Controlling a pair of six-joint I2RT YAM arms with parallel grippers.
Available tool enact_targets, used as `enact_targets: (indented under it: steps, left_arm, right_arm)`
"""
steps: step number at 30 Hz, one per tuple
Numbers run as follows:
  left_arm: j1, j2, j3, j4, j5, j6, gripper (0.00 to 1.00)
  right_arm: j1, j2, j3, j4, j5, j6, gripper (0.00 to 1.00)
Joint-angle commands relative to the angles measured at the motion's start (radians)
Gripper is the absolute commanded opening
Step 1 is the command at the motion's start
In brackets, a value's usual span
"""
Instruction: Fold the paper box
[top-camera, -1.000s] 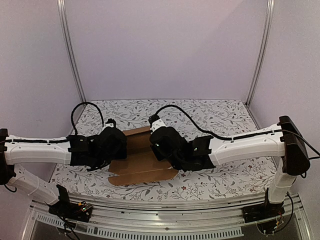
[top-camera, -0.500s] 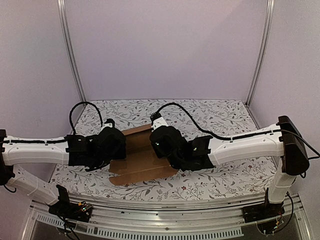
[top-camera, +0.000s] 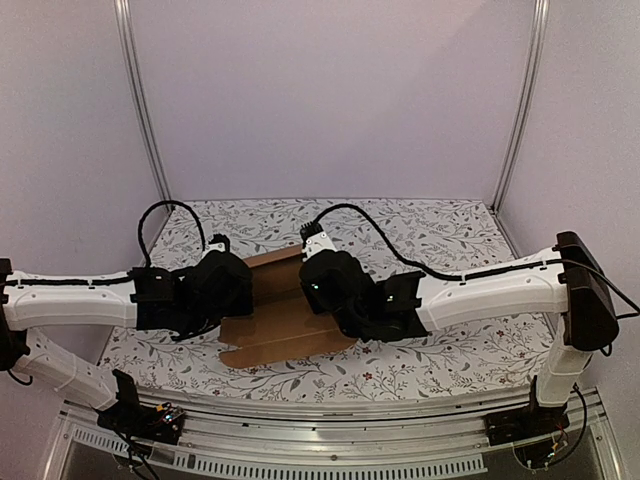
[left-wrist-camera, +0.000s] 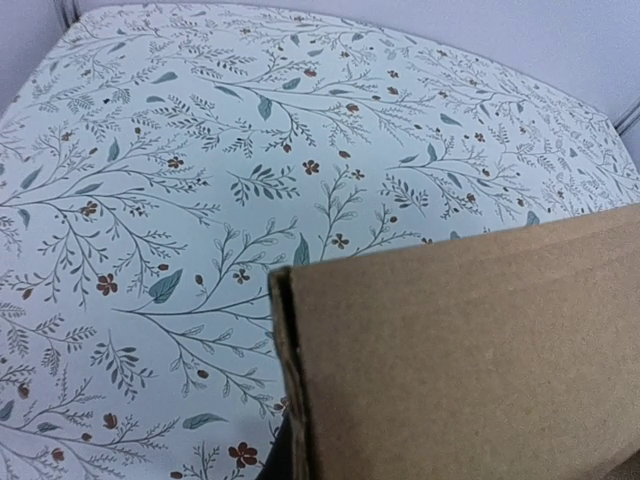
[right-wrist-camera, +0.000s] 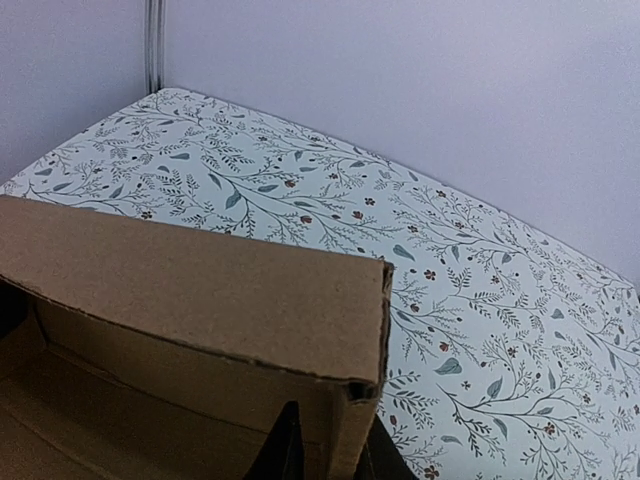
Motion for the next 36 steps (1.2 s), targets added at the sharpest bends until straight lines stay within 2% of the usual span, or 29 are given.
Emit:
enact_targets:
  steps: [1,3,4,6,7,24,36]
  left_arm:
    - [-0.049,-0.002,0.045,0.077,0.078,0.028,0.0]
    - [-0.049,-0.006,0.044,0.078,0.078,0.03,0.0]
    - [-0.049,-0.007,0.043,0.077,0.078,0.03,0.0]
    - [-0.049,-0.012,0.041,0.077,0.081,0.032,0.0]
    - [-0.049,-0.015,0.039,0.077,0.083,0.031,0.0]
    - [-0.051,0.008,0.05,0.081,0.099,0.023,0.0]
    - [-0.051,0.022,0.056,0.083,0.106,0.021,0.22]
  right_arm:
    - [0.019,0.028,0.002,0.052,-0.082,0.004,0.19]
    - [0.02,0.026,-0.003,0.052,-0.078,0.002,0.18]
    - [0.02,0.025,-0.005,0.053,-0.075,0.002,0.15]
    - [0.02,0.023,-0.007,0.054,-0.073,-0.003,0.02]
    - [0.02,0.021,-0.008,0.055,-0.074,-0.006,0.0]
    - [0.021,0.012,-0.017,0.079,-0.063,-0.016,0.0]
    - [0.022,0.027,0.018,0.04,-0.016,-0.009,0.0]
